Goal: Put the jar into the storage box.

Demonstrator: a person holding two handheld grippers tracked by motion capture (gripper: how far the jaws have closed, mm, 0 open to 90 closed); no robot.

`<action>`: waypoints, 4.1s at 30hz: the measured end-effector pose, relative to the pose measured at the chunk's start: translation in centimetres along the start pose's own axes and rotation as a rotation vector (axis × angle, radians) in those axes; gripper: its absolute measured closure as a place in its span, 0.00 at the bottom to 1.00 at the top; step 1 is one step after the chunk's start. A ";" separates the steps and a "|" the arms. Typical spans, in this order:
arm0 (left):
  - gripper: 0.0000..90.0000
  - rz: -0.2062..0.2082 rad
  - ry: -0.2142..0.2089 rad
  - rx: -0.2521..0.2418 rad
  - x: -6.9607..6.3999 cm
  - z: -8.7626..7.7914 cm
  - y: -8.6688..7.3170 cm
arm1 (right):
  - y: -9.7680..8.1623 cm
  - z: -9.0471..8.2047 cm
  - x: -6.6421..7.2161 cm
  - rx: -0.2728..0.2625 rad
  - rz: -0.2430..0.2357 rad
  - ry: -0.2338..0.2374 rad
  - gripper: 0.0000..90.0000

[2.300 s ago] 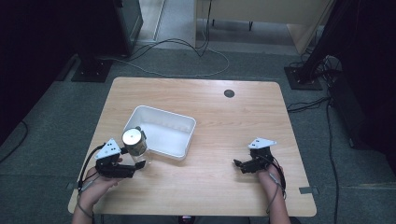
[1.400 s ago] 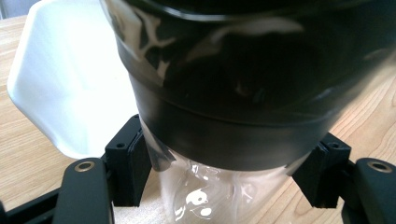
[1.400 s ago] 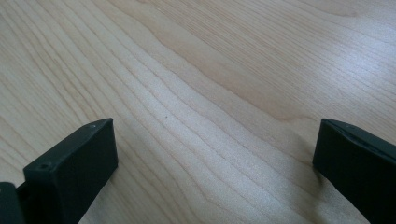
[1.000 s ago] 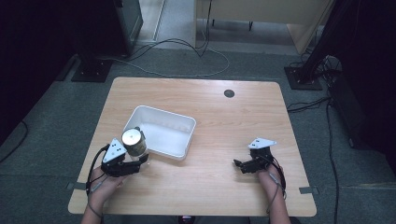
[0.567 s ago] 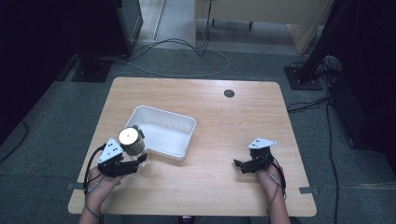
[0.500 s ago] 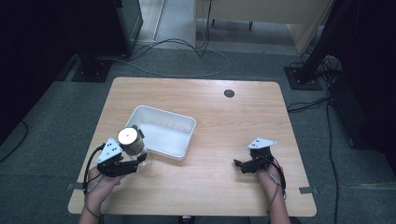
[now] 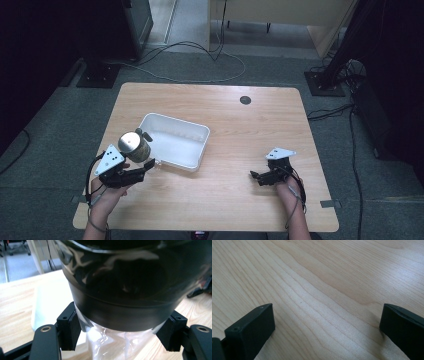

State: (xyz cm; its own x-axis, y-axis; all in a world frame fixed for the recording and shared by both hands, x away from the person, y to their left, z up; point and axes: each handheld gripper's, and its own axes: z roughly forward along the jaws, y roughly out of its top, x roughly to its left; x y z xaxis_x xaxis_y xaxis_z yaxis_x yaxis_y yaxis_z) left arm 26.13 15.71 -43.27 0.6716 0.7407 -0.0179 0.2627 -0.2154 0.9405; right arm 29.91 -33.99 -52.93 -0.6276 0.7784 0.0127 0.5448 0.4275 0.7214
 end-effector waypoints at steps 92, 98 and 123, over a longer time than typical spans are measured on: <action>0.24 -0.016 0.122 0.069 -0.2 8.8 -2.4 | 0.0 0.0 0.0 -0.001 0.002 0.000 0.00; 0.23 -0.001 0.109 0.058 -0.3 8.5 -2.4 | 0.0 0.0 0.0 -0.001 0.002 0.000 0.00; 0.23 0.006 0.076 0.134 -0.2 7.4 -2.1 | 0.0 0.0 0.0 -0.001 0.002 0.000 0.00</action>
State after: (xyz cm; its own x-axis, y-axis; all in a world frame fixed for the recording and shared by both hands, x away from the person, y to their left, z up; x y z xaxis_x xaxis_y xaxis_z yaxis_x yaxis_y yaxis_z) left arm 30.60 11.28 -47.73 0.6201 0.7843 0.0185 0.3524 -0.2995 0.8866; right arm 29.93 -33.95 -52.93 -0.6262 0.7795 0.0140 0.5457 0.4254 0.7220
